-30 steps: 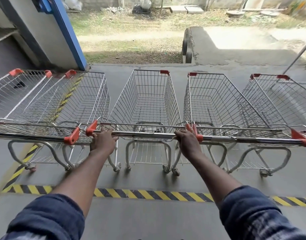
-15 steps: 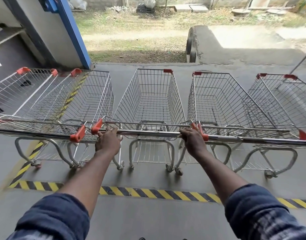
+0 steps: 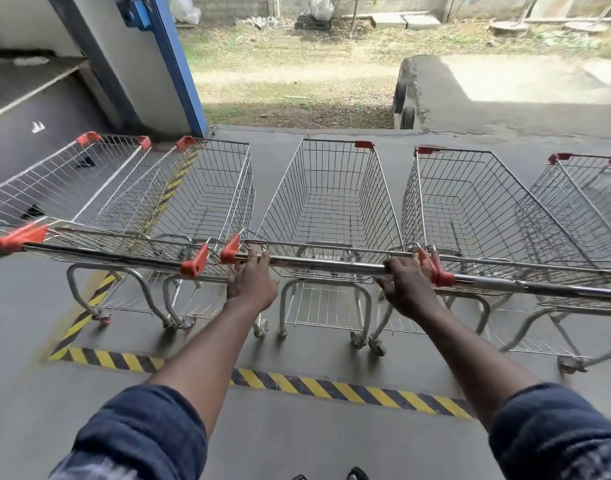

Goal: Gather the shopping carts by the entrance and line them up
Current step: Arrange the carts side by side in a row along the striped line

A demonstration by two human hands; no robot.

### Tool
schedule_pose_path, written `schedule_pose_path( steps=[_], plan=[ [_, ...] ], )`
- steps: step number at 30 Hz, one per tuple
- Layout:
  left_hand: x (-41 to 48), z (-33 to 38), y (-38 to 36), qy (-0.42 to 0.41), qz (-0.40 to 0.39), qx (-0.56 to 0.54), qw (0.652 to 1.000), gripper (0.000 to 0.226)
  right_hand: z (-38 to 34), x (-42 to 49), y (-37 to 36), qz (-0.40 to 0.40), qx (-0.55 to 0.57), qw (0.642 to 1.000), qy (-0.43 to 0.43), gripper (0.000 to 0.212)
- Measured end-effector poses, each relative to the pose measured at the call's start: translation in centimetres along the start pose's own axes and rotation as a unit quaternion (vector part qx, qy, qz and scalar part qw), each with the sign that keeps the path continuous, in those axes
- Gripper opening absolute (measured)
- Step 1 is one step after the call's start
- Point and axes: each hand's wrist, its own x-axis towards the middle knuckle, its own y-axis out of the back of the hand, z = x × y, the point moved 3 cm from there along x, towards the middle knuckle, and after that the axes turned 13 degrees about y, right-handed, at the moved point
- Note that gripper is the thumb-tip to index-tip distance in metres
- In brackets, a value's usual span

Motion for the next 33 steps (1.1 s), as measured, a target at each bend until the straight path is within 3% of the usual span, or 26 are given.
schedule_pose_path(
  steps=[8,14,18,22,27,33],
  plan=[
    [-0.3,-2.0,1.2,0.003,-0.002,-0.074,0.997,0.073,-8.7,4.0,-3.7,-0.008,-0.002,0.994,0.111,0.040],
    [1.3,-7.3,5.4,-0.004,0.103,-0.151,0.983,0.044,-15.7,6.9,-5.5,-0.032,0.014,0.986,0.164,0.049],
    [4.0,-13.5,6.8,-0.006,0.101,-0.128,0.987,0.051,-21.2,8.7,-7.2,-0.029,0.018,0.983,0.179,0.053],
    [7.6,-21.4,7.2,0.004,0.073,-0.118,0.990,0.053,-27.5,10.7,-9.3,-0.001,0.018,0.986,0.165,0.054],
    [13.0,-30.6,9.4,-0.007,0.039,-0.092,0.995,0.050,-35.7,13.8,-11.8,0.015,0.014,0.990,0.138,0.073],
    [17.4,-35.5,11.9,-0.013,-0.005,-0.076,0.997,0.045,-36.5,14.7,-12.2,-0.011,-0.038,0.998,0.048,0.084]
  ],
)
